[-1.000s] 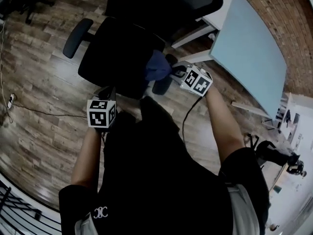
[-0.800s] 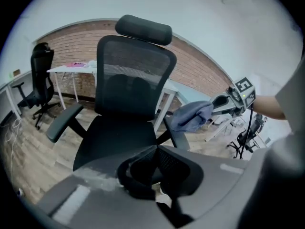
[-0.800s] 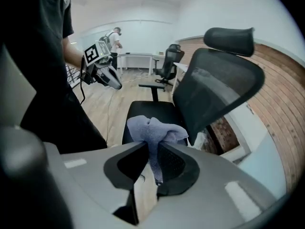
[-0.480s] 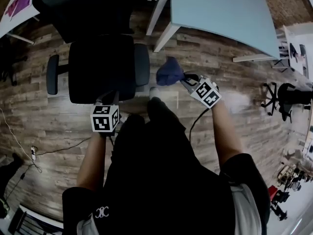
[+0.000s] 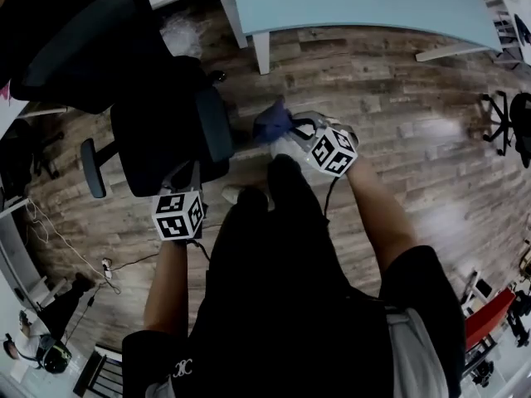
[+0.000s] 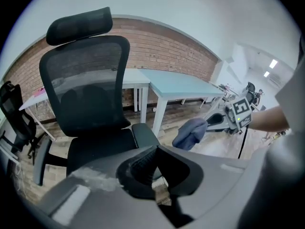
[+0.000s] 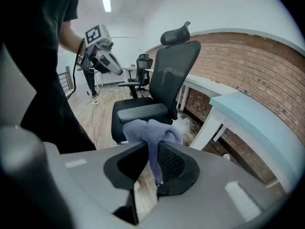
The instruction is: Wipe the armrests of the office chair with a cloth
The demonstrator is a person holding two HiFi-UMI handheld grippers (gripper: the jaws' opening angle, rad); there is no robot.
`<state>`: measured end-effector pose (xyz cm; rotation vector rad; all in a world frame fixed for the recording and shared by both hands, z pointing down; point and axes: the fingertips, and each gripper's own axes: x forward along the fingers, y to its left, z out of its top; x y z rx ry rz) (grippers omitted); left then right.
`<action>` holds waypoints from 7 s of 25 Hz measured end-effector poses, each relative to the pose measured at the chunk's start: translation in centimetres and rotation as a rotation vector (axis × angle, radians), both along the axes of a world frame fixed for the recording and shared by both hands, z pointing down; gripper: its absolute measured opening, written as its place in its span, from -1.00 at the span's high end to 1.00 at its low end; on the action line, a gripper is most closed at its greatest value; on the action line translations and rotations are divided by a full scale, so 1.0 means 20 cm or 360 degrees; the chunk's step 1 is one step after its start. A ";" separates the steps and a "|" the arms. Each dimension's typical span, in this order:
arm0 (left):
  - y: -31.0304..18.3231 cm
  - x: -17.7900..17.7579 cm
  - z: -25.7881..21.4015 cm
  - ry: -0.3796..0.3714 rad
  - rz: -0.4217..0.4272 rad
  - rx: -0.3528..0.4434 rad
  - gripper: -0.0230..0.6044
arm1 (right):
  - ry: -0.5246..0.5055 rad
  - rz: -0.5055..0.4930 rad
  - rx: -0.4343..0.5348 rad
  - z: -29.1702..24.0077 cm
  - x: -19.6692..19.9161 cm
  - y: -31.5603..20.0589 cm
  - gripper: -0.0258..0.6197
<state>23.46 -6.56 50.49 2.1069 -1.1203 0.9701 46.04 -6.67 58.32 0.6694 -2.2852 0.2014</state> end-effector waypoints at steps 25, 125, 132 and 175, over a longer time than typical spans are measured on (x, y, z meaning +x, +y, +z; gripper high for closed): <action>-0.10 0.05 0.16 -0.0188 -0.0312 -0.0170 0.91 | -0.0231 -0.0336 -0.0133 0.60 -0.72 -0.46 0.71; 1.07 -0.74 -0.42 0.0399 -0.0363 0.0415 0.91 | -0.0873 0.0826 0.0410 -1.13 -0.71 1.47 0.70; 1.64 -0.74 -0.32 0.0296 -0.0342 0.0302 0.91 | -0.0851 0.0809 0.0375 -1.08 -0.74 1.85 0.70; 2.80 -2.06 -0.68 0.0365 -0.0463 0.0654 0.91 | -0.0790 0.0913 0.0634 -1.41 -1.88 2.93 0.70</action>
